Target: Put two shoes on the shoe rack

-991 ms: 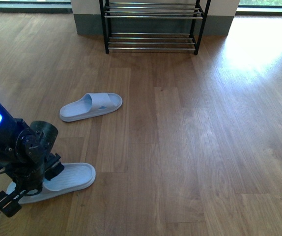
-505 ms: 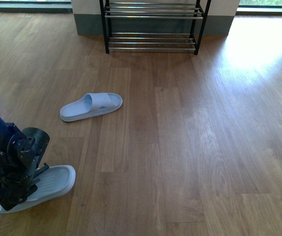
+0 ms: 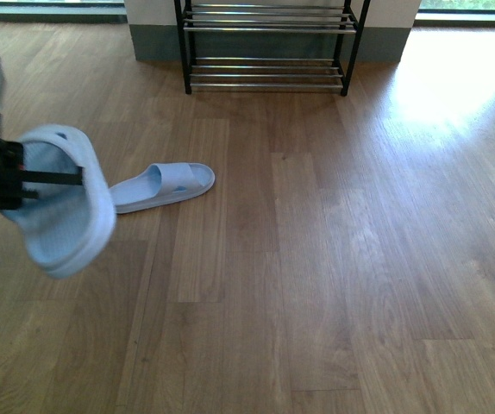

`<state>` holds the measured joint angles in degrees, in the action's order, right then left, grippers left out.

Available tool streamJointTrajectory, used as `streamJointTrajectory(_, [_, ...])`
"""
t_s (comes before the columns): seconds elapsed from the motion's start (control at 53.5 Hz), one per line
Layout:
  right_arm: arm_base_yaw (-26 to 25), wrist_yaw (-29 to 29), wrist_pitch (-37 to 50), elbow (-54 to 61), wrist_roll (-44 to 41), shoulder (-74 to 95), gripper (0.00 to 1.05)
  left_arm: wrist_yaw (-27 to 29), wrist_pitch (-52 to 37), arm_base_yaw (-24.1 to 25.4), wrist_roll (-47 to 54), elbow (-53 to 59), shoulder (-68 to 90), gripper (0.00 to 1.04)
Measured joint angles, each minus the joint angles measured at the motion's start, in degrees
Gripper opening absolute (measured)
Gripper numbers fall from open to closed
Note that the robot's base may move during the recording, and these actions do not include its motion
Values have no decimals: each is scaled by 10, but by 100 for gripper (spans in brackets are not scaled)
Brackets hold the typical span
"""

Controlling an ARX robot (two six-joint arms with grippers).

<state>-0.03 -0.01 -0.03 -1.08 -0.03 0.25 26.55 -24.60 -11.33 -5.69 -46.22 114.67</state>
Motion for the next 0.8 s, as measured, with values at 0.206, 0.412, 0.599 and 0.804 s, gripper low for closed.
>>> streamJointTrajectory(0.206, [0, 0, 0, 0, 0, 0, 95, 5, -34, 10, 228, 201, -347, 2])
streamJointTrajectory(0.412, [0, 0, 0, 0, 0, 0, 95, 49, 30, -23, 278, 322, -604, 2])
streamJointTrajectory(0.599, [0, 0, 0, 0, 0, 0, 95, 146, 227, -145, 173, 381, -893, 2])
streamJointTrajectory(0.804, [0, 0, 0, 0, 0, 0, 95, 27, 282, -31, 66, 391, -1010, 2])
